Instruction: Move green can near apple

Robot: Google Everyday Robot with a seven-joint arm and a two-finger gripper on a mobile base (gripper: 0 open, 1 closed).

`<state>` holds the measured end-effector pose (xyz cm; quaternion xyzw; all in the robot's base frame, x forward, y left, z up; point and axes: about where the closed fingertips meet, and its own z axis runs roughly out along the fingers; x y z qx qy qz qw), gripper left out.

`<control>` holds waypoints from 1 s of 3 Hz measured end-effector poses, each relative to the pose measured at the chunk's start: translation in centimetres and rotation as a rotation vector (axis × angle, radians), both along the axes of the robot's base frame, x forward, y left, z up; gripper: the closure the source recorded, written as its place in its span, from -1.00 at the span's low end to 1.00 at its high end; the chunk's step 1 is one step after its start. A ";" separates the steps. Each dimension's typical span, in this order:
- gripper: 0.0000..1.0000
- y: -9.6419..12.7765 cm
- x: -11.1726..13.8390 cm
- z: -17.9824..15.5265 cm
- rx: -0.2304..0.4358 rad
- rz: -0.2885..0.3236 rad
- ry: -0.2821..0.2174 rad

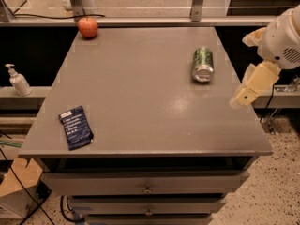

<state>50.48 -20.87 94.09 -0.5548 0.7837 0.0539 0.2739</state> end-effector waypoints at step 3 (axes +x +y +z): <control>-1.00 0.4 8.7 -4.8 0.170 -0.207 -0.062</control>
Offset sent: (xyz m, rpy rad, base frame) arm 0.1016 0.0081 -0.0477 0.1794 -0.1036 -0.2200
